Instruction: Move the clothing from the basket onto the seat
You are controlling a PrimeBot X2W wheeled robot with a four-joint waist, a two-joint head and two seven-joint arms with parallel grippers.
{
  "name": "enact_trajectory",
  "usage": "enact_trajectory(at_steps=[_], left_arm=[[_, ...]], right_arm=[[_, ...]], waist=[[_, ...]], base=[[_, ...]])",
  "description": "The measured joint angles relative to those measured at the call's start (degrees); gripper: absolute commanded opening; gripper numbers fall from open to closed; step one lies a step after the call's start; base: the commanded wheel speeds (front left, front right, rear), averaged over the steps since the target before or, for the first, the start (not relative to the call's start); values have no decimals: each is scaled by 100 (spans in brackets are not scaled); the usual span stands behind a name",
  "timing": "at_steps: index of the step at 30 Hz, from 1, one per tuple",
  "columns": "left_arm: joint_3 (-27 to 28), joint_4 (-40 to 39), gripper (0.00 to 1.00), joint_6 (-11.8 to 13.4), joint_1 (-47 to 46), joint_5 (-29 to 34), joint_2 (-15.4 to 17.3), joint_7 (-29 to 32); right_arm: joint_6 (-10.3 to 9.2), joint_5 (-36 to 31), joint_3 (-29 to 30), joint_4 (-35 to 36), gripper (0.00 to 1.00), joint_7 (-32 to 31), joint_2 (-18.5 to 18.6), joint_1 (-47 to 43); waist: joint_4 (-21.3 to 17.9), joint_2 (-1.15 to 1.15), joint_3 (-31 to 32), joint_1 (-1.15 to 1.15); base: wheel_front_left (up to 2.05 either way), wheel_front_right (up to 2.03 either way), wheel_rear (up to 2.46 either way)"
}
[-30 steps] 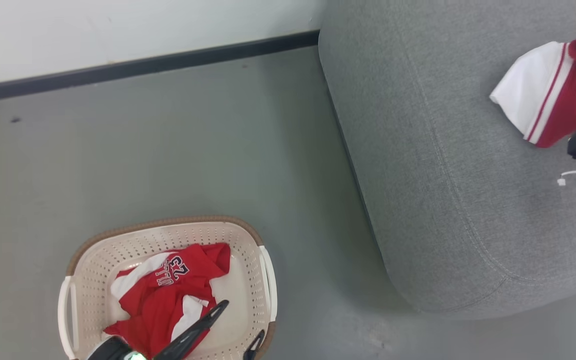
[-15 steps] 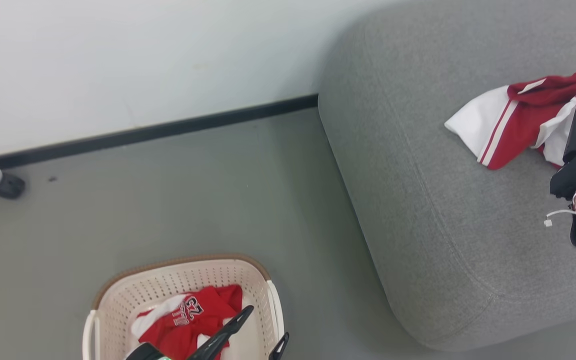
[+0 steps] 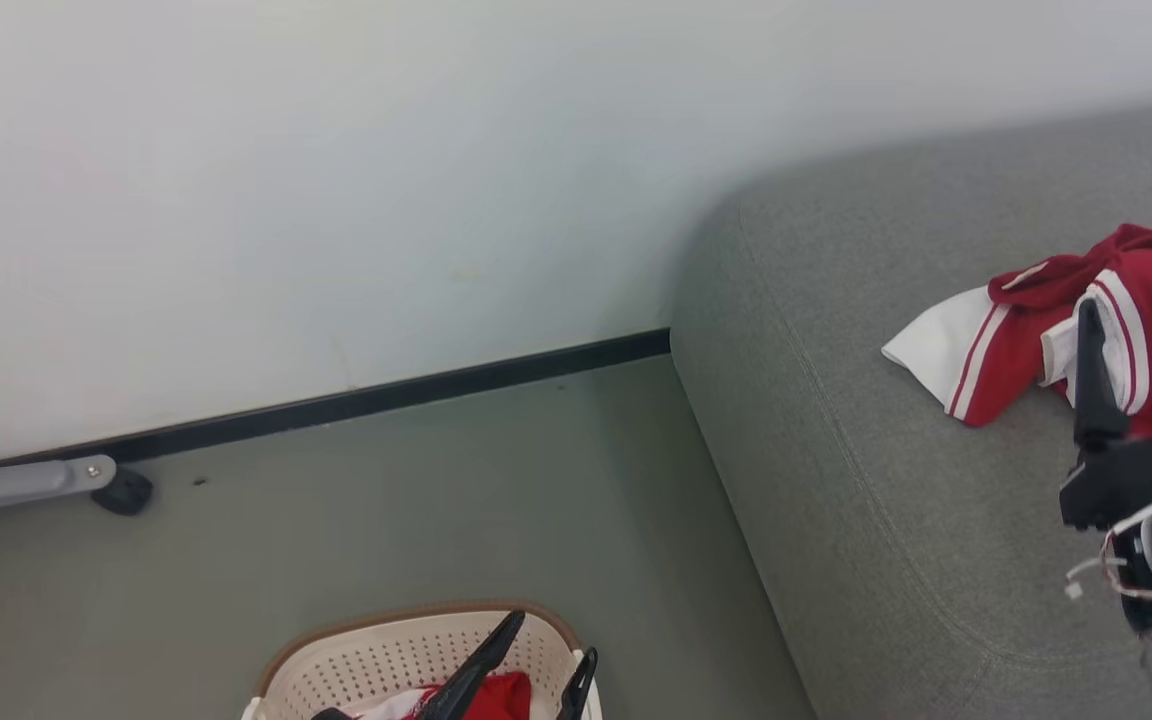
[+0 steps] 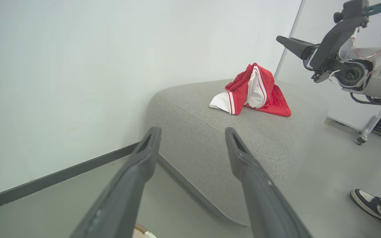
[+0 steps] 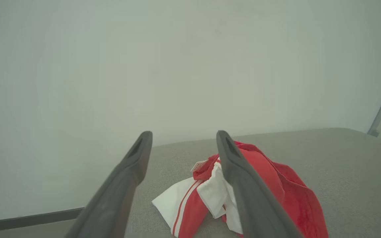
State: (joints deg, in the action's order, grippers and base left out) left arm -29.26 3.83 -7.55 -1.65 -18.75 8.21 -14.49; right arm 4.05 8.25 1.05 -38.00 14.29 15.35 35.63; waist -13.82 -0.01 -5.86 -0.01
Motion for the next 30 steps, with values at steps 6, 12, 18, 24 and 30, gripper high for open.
enact_trajectory(at_steps=[6,12,18,24,30], left_arm=[[209,122,100,8,120,-1,-207,0],[447,205,100,56,281,16,-278,0],[595,255,100,53,346,74,-293,0],[804,375,100,99,350,141,-304,0],[1017,602,100,162,439,219,-323,0]], right_arm=[[177,57,-5,1173,100,0,-79,-1287],[211,237,-136,2290,100,1,-335,-2251],[234,341,-157,3005,100,1,-549,-2871],[252,375,-347,3243,100,1,-746,-3360],[252,281,-439,3242,100,1,-806,-3615]], waist=[[229,0,410,0],[581,1,672,0],[932,1,849,1],[1251,1,951,1],[1540,1,1023,1]], base=[[0,0,0],[0,0,0],[0,0,0],[0,0,0],[0,0,0]])
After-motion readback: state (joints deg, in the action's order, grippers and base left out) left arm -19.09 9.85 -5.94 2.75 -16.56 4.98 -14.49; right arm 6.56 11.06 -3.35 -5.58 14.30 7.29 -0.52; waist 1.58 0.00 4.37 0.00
